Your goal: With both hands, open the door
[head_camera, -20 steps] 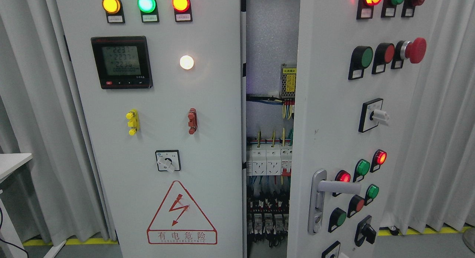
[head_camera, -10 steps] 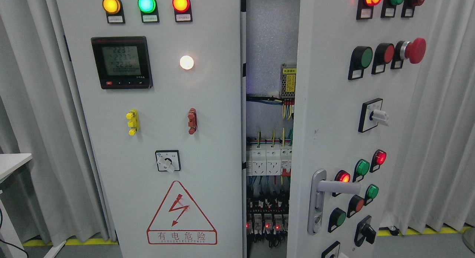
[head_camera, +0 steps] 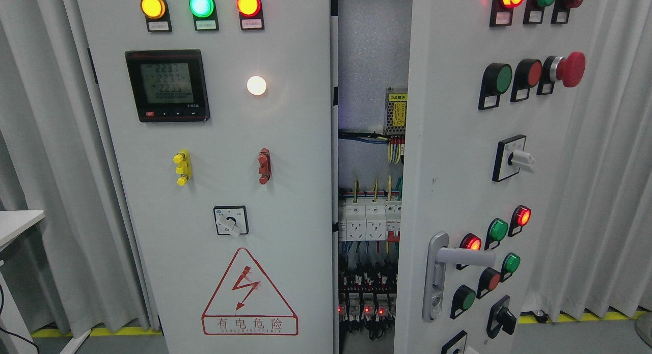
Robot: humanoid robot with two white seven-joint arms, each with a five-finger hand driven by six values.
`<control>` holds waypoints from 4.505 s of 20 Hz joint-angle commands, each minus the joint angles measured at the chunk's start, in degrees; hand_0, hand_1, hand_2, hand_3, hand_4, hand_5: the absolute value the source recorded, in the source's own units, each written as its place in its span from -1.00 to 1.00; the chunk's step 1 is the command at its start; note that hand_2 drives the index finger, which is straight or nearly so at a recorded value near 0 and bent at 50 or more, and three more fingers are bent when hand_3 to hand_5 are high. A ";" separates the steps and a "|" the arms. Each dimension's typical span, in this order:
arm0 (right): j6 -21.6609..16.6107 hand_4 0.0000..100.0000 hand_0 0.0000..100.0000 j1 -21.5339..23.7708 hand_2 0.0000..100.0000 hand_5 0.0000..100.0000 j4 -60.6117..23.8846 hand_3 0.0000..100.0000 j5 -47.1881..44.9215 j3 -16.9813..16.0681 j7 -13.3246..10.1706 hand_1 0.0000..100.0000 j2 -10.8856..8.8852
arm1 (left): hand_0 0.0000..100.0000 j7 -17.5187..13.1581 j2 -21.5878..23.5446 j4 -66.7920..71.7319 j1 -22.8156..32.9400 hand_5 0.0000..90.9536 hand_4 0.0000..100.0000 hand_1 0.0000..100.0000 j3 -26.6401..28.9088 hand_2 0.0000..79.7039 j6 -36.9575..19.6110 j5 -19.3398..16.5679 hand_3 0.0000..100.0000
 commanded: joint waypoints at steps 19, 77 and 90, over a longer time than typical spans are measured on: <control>-0.06 -1.00 -0.56 -1.23 -1.00 -1.00 -0.43 -1.00 0.00 0.00 0.01 -1.00 -0.18 | -0.42 -14.50 32.86 -52.47 -26.29 -1.00 -0.93 -1.00 -9.55 -0.93 24.08 27.94 -0.94; -0.06 -1.00 -0.56 -1.23 -1.00 -1.00 -0.43 -1.00 0.00 0.00 0.01 -1.00 -0.18 | -0.42 -10.01 18.18 -16.96 -103.92 -1.00 -0.93 -1.00 -70.90 -0.93 17.50 70.14 -0.94; -0.06 -1.00 -0.56 -1.23 -1.00 -1.00 -0.43 -1.00 0.00 0.00 0.01 -1.00 -0.18 | -0.42 -10.01 16.95 -17.31 -107.26 -1.00 -0.93 -1.00 -70.64 -0.93 16.80 71.99 -0.94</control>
